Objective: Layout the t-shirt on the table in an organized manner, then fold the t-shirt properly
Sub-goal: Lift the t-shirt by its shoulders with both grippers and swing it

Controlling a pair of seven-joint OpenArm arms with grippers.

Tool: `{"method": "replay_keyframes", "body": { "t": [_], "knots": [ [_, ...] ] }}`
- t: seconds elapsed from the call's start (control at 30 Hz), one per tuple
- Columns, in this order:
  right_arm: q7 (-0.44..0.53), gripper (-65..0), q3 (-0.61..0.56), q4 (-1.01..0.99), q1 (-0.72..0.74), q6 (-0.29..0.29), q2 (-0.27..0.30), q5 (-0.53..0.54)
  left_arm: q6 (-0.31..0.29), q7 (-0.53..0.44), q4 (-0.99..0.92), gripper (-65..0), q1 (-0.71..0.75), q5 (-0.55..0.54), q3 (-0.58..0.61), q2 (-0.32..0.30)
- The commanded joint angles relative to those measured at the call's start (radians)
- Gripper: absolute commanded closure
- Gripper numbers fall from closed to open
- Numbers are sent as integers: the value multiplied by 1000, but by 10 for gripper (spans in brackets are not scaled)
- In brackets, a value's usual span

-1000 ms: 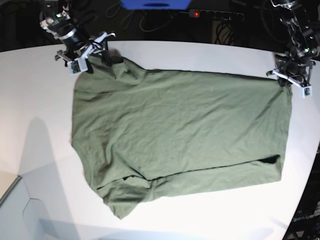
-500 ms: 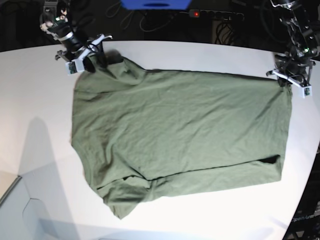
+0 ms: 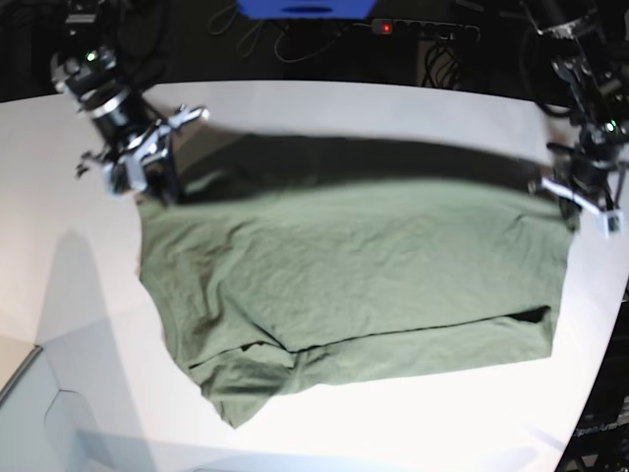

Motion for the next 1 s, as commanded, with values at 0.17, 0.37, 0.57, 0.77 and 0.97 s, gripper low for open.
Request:
{"method": "replay_keyframes", "body": {
  "t": [0.17, 0.37, 0.57, 0.77, 0.97],
  "knots": [
    [15, 0, 109, 27, 263, -5, 7, 8, -2, 141, 94, 0, -281, 0, 71, -23],
    [-229, 0, 221, -56, 677, -5, 45, -4, 7, 170, 22, 0, -624, 3, 282, -23],
    [-279, 0, 221, -380, 1099, -5, 156, -105, 7, 140, -242, 0, -996, 80, 484, 45],
    [-189, 0, 203, -756, 1452, -5, 246, -174, 7, -55, -586, 0, -1243, 186, 493, 124],
    [-74, 0, 165, -983, 1644, -6, 292, -230, 7, -167, -767, 0, -1349, 192, 487, 137]
  ]
}}
